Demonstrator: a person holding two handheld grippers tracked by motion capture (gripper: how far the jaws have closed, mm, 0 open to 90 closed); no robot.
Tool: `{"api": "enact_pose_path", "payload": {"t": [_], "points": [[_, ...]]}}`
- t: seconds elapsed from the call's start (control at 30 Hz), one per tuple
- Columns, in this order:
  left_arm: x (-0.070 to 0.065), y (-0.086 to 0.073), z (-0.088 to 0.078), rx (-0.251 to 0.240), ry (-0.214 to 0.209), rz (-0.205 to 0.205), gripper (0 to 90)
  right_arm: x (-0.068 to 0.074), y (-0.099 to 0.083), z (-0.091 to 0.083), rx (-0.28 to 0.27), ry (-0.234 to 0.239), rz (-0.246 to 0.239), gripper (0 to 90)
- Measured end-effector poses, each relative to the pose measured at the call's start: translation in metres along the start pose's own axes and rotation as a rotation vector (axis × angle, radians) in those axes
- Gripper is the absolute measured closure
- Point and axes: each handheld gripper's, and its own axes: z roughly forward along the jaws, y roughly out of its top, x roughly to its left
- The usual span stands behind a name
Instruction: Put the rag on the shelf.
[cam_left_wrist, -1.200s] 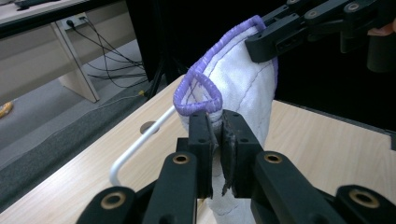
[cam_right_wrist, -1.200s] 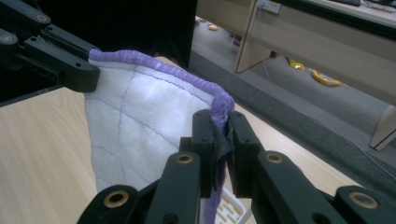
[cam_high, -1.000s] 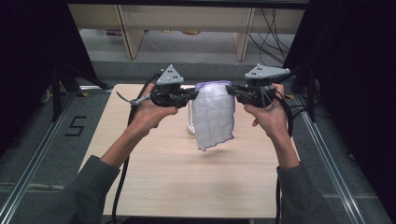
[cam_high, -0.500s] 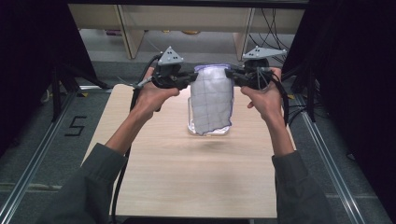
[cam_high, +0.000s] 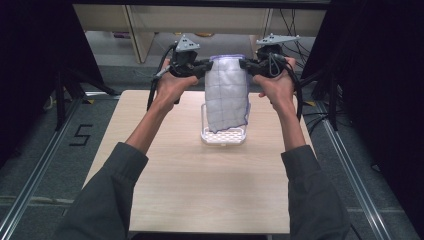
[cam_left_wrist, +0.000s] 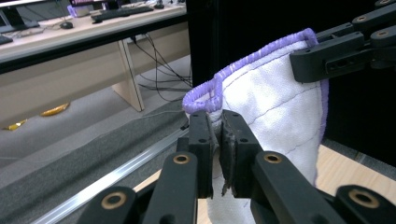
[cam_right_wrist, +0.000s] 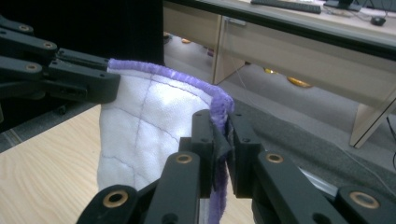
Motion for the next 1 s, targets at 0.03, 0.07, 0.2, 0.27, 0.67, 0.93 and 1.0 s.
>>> {"api": "enact_pose_path", "payload": {"t": [0.03, 0.07, 0.2, 0.27, 0.67, 0.93, 1.0], "points": [[0.002, -0.001, 0.002, -0.006, 0.0, -0.01, 82.6, -0.002, 0.0, 0.004, 0.006, -0.004, 0.012, 83.2], [0.002, -0.001, 0.002, -0.006, 0.0, -0.01, 82.7, -0.002, 0.0, 0.004, 0.006, -0.004, 0.012, 83.2], [0.011, -0.009, 0.02, 0.003, 0.025, -0.039, 82.6, -0.012, -0.003, 0.023, 0.014, -0.025, 0.045, 82.9], [0.013, -0.011, 0.023, 0.002, 0.026, -0.043, 82.5, -0.018, -0.006, 0.03, 0.03, -0.009, 0.086, 82.8], [0.028, -0.035, 0.059, 0.036, 0.017, -0.088, 81.3, -0.042, -0.029, 0.074, 0.132, -0.026, 0.163, 82.1], [0.031, -0.055, 0.071, 0.089, 0.019, -0.111, 80.5, -0.039, -0.041, 0.094, 0.222, -0.045, 0.168, 81.8], [0.032, -0.058, 0.074, 0.096, 0.017, -0.117, 80.2, -0.039, -0.043, 0.098, 0.234, -0.044, 0.162, 81.6]]}}
